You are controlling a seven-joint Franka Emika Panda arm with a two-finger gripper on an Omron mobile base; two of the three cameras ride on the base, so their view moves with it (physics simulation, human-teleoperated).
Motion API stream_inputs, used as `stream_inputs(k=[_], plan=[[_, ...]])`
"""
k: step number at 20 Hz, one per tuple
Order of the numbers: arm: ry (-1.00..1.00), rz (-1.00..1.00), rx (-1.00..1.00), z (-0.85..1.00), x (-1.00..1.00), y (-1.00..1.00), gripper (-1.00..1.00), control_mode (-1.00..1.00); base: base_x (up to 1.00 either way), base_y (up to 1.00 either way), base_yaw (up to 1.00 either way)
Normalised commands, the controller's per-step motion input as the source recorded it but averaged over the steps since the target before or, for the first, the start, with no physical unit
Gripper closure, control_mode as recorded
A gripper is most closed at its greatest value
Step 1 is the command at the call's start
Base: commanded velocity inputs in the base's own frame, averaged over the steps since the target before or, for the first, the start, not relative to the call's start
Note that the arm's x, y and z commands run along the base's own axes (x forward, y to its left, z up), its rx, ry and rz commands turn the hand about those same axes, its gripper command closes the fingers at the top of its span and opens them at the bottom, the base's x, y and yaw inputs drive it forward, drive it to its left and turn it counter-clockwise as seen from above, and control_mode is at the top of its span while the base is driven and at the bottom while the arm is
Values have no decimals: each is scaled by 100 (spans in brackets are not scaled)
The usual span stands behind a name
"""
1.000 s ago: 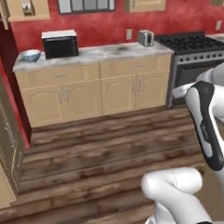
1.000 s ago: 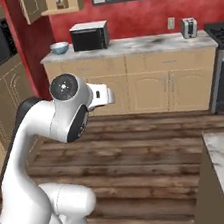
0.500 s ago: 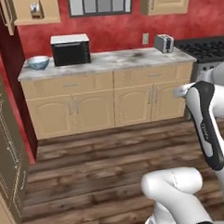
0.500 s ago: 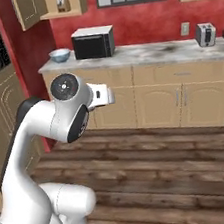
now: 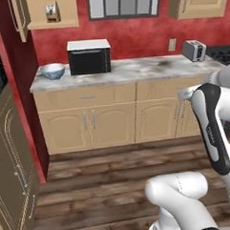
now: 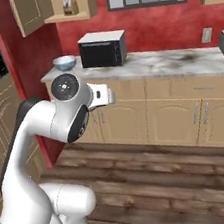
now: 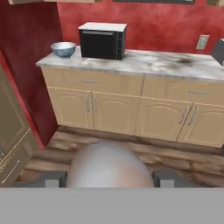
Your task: Pick the egg and butter from the fridge and place them by the bowl for mixing.
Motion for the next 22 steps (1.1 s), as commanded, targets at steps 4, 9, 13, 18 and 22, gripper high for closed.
stream_inputs(k=[4, 9, 13, 18, 22], plan=[[0, 0, 0, 0, 0, 0, 100, 100, 80, 35, 21], [0, 0, 0, 0, 0, 0, 100, 100, 74, 48, 17], [0, 0, 0, 0, 0, 0, 100, 100, 74, 71, 1], [0, 0, 0, 0, 0, 0, 100, 100, 66, 77, 0], [0, 0, 0, 0, 0, 0, 100, 100, 64, 65, 0]])
